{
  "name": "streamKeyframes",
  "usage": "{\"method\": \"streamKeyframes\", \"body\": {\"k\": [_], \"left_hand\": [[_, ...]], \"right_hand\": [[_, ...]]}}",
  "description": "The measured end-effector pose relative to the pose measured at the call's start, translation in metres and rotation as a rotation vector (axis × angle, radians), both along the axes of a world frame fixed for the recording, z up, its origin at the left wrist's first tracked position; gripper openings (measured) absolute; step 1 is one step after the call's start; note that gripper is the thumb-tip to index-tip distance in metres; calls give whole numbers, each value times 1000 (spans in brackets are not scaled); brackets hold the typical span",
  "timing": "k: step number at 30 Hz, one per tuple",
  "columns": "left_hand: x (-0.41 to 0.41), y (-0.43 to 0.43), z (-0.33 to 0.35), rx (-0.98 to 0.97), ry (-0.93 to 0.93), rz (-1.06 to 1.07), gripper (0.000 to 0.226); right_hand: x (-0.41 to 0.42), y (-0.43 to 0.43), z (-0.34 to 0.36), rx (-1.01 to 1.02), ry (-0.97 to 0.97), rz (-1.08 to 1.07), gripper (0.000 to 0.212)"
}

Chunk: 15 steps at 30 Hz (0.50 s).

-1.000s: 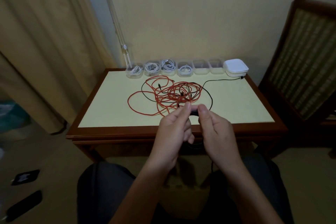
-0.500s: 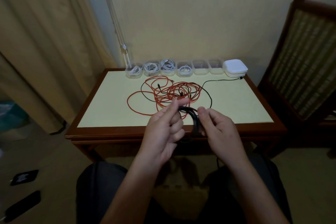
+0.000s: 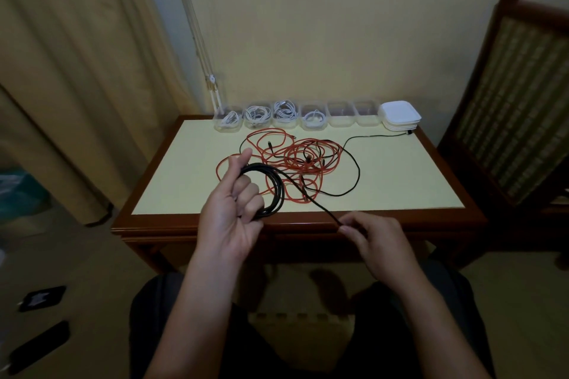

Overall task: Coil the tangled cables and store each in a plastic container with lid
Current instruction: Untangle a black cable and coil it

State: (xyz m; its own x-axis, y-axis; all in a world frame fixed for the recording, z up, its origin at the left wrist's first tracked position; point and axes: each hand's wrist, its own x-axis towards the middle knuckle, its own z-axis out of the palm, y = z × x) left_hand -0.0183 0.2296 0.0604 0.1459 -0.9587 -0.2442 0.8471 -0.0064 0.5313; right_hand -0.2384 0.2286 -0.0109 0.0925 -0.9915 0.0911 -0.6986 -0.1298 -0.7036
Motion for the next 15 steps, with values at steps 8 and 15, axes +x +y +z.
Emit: {"method": "streamKeyframes", "body": {"k": [8,15], "left_hand": [[-5,2,-1,73,65,-47,23],[-30,6,-9,152,55,-197,21]], "right_hand": [[10,3,-10,128,-16,-46,8],[23,5,9,224,-905,-292,6]]}}
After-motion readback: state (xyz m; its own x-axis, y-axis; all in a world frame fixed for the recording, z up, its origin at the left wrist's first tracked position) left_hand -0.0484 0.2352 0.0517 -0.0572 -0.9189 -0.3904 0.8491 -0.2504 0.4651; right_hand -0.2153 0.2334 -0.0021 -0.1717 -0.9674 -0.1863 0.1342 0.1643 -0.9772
